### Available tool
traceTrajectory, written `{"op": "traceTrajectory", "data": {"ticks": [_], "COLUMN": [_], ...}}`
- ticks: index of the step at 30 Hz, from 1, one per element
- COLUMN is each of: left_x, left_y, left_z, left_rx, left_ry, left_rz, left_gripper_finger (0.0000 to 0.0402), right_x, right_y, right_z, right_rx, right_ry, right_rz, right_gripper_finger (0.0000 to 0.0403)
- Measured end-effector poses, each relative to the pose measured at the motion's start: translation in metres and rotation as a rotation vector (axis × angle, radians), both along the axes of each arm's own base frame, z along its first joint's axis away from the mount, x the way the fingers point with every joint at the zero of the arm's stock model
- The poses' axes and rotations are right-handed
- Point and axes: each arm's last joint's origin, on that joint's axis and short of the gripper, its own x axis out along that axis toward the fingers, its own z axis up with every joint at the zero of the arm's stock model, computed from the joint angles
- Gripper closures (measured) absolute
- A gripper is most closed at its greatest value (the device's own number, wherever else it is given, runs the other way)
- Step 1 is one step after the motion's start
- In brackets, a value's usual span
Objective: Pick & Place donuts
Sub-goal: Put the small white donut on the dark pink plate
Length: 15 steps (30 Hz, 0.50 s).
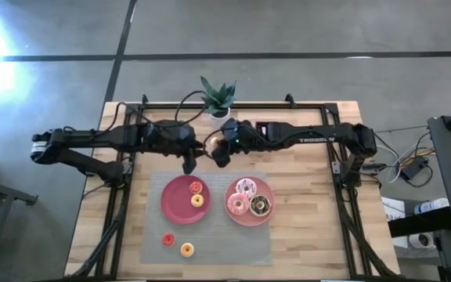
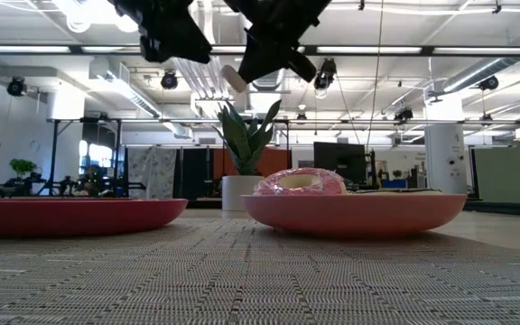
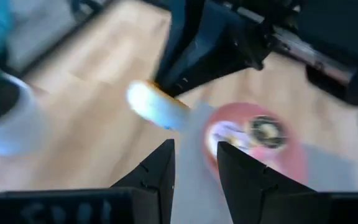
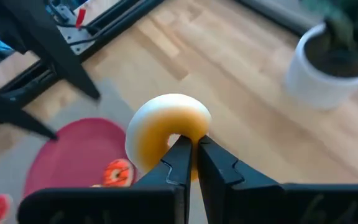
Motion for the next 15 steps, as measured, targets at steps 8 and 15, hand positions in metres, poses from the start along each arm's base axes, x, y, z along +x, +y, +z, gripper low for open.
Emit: {"op": "traceTrajectory", "data": {"ticks": [8,15], "left_x": [-0.002,-0.007], "left_y": [0.005,0.015], "left_z": [0.012,0.021], "left_rx": [-0.172,-0.199], "left_ry": [-0.134,-0.216], "left_rz": [0.049,0.151], "left_gripper_finger": [0.0307,0.0307], "right_x": [0.000,-0.003], "right_y": [0.024,0.046], "right_z": [0.014,0.020], "right_rx": [-0.396,-0.649], "right_ry": [0.063,0.140], "right_rz": [-0.056,-0.111], "right_gripper_finger": [0.0390,0.0390]}}
